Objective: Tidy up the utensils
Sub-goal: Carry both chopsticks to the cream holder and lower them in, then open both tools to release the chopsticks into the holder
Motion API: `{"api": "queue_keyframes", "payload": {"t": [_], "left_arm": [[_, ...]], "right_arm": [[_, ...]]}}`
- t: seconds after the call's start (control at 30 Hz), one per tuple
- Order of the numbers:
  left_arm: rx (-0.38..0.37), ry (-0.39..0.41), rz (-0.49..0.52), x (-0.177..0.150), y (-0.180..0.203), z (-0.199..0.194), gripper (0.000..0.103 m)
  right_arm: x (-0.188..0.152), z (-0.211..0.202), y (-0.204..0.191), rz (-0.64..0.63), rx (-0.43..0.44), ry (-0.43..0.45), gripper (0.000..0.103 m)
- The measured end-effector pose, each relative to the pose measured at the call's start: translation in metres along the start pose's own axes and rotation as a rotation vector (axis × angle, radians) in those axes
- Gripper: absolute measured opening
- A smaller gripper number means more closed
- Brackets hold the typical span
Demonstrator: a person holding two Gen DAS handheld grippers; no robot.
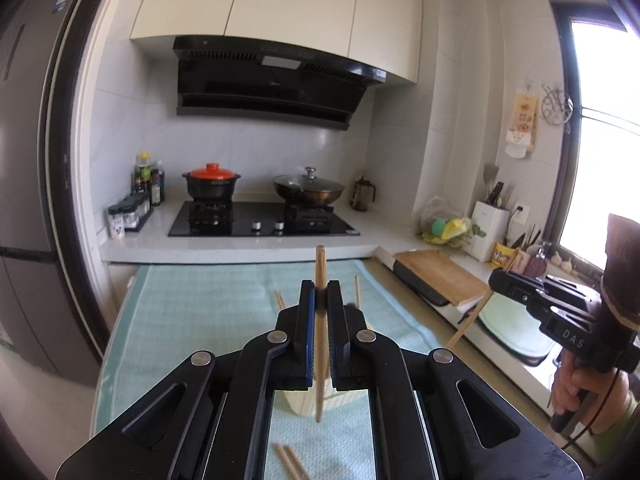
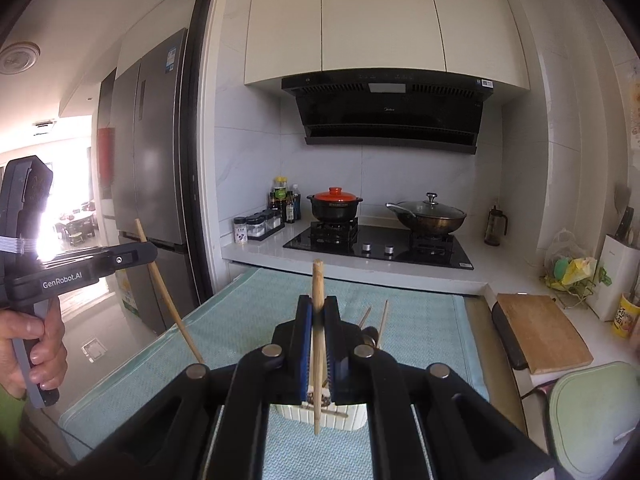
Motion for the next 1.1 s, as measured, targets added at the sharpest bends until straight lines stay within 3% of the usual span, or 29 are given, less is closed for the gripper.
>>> {"api": "queue_keyframes", "payload": {"t": [0.2, 0.4, 0.67, 0.9, 0.93, 1.0, 1.03, 1.07, 1.1], "left_arm": [[0.013, 0.012, -0.021, 0.012, 0.01, 0.058, 0.003], [0.031, -0.046, -0.044, -0.013, 0.009, 0.115, 0.003], [0.057, -0.212, -0.082, -0.07, -0.006, 0.165, 0.003], [0.082, -0.308, -0.118, -0.099, -0.023, 0.186, 0.005], [0.089, -0.316, -0.122, -0.1, -0.025, 0.187, 0.008], [0.091, -0.322, -0.139, -0.096, -0.029, 0.186, 0.032], [0.097, -0.311, -0.145, -0.09, -0.031, 0.181, 0.039], [0.102, -0.295, -0.148, -0.083, -0.032, 0.174, 0.049], [0.103, -0.278, -0.149, -0.074, -0.034, 0.168, 0.052]], "right_arm": [[0.022, 0.038, 0.01, 0.01, -0.019, 0.039, 0.006], [0.004, 0.088, 0.023, 0.013, -0.049, 0.004, 0.006], [-0.07, 0.159, 0.066, 0.167, -0.06, -0.254, 0.006], [-0.112, 0.184, 0.085, 0.259, -0.084, -0.378, 0.008], [-0.113, 0.186, 0.086, 0.265, -0.095, -0.383, 0.008], [-0.109, 0.188, 0.09, 0.265, -0.118, -0.391, 0.009], [-0.104, 0.187, 0.09, 0.263, -0.122, -0.388, 0.01], [-0.097, 0.185, 0.091, 0.255, -0.13, -0.38, 0.02], [-0.088, 0.181, 0.091, 0.244, -0.134, -0.365, 0.034]]}}
Point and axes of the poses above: each gripper's, at about its wrist camera, not at the fingertips, and z roughly the way its jaws point, y to its right, x to its top, the point moved 2 cm from there along z, roughly the way its jaws point, and after that the axes turned 12 degrees about y, right-handed, at the moved point
